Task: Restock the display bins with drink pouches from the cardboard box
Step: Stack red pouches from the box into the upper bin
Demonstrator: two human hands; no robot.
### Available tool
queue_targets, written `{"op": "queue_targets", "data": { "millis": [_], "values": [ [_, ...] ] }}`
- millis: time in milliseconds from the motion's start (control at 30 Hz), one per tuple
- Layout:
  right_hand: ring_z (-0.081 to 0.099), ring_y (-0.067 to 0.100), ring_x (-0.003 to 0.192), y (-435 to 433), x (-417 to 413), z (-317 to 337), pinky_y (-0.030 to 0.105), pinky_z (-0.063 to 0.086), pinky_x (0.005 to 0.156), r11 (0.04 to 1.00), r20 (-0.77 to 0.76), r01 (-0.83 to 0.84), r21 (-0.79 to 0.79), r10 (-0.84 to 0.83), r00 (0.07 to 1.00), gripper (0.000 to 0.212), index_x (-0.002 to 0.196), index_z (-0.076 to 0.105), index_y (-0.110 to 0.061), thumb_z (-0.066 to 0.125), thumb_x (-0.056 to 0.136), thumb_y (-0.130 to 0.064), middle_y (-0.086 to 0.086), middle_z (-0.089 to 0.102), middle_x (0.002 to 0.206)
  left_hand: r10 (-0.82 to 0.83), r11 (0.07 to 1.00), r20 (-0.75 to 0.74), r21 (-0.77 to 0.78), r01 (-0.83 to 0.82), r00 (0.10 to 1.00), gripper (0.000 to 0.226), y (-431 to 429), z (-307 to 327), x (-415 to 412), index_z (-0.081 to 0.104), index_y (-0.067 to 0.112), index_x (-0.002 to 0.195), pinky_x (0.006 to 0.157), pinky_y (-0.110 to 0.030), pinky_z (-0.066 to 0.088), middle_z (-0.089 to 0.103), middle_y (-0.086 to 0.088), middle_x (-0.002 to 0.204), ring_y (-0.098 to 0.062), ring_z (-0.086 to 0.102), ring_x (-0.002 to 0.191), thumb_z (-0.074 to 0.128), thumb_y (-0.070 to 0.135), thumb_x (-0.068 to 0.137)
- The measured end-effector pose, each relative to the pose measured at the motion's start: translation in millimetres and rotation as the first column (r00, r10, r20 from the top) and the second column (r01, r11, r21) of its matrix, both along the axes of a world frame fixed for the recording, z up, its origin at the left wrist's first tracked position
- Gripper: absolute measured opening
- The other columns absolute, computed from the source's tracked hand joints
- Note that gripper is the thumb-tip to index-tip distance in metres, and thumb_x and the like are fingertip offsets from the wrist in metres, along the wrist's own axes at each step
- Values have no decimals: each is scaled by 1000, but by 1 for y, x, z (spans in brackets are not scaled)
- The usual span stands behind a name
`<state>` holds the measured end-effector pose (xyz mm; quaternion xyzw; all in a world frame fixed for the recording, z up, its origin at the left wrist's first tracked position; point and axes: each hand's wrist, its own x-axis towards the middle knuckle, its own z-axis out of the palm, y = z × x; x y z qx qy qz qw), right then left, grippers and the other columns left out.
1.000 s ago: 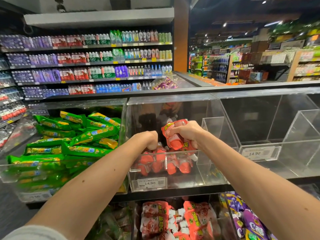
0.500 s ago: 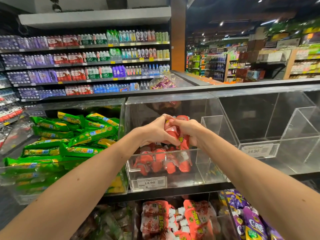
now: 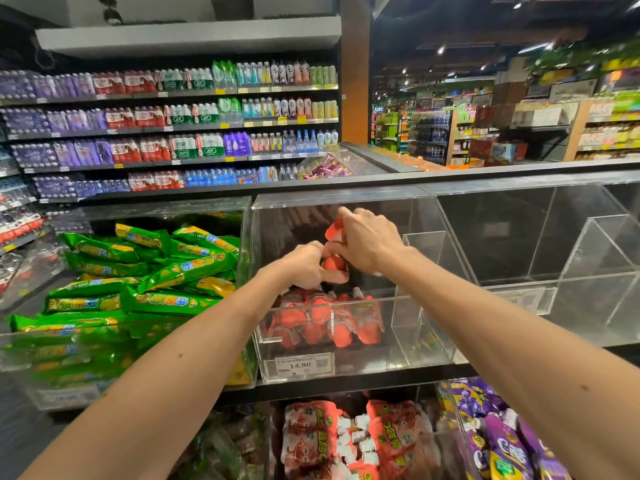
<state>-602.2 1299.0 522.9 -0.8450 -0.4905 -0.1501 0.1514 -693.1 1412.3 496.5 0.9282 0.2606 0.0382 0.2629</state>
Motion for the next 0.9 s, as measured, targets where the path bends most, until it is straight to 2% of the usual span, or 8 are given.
{"op": "queue_targets", "data": {
  "millis": [67, 167, 333, 433, 567, 633, 800, 900],
  "values": [
    [61, 40, 105, 2, -3, 8, 39, 43, 73, 998, 87, -13, -64, 19, 996, 42, 125, 52, -14, 62, 94, -40, 14, 60, 118, 24, 997, -42, 77, -21, 999, 51, 2, -7, 6, 57, 16, 109, 94, -39, 49, 58, -5, 114, -23, 57, 103, 76, 53, 79],
    [62, 40, 108, 3, -5, 3, 38, 45, 75, 992, 134, 0, -130, 17, 991, 34, 122, 55, -7, 59, 97, -29, 17, 62, 119, 14, 980, -151, 198, 16, 988, 57, -3, -10, 11, 63, 22, 117, 97, -42, 50, 59, -3, 116, -27, 58, 107, 71, 62, 77],
    [60, 38, 114, 2, 2, -28, 38, 46, 81, 949, -9, -17, -314, 15, 1000, 33, 122, 52, 0, 63, 93, -11, 19, 60, 121, 10, 895, -353, 421, 149, 936, 47, -22, -11, 15, 57, 21, 128, 79, -38, 49, 58, -5, 121, -26, 58, 95, 62, 49, 92],
    [60, 32, 113, 2, 8, -36, 39, 47, 84, 884, -59, -26, -466, -1, 998, 35, 126, 53, -7, 64, 94, -16, 14, 59, 121, -2, 914, -369, 377, 152, 929, 61, -22, -9, 13, 53, 26, 138, 83, -38, 49, 58, -4, 126, -24, 58, 103, 64, 59, 87],
    [60, 24, 82, 1, 17, -38, 37, 53, 76, 828, -113, -36, -560, -33, 993, 23, 106, 64, -15, 71, 88, -28, 3, 64, 94, -60, 940, -416, 281, 191, 908, 62, -10, -15, 15, 59, 30, 135, 89, -39, 53, 63, 1, 122, -22, 60, 103, 71, 58, 82],
    [62, 21, 79, -1, 18, -36, 35, 56, 77, 809, -185, -44, -586, -80, 980, 31, 109, 69, -12, 77, 84, -29, -1, 63, 83, -89, 943, -426, 256, 214, 900, 64, -6, -17, 16, 61, 32, 134, 90, -38, 53, 63, 4, 122, -20, 59, 101, 75, 57, 77],
    [64, 17, 76, -3, 13, -32, 31, 54, 66, 833, -249, -15, -553, -148, 957, 29, 104, 72, -14, 77, 83, -33, -2, 63, 78, -95, 960, -411, 204, 193, 907, 82, 3, -18, 18, 55, 33, 138, 92, -40, 51, 57, 4, 130, -21, 55, 107, 81, 63, 66],
    [62, 19, 73, -10, 4, -20, 28, 48, 60, 897, -227, 35, -441, -149, 962, 23, 102, 72, -12, 69, 87, -28, 4, 69, 88, -88, 964, -317, 213, 161, 944, 77, 4, -17, 12, 56, 31, 134, 98, -43, 50, 56, 3, 130, -22, 57, 112, 78, 64, 68]
  ]
}}
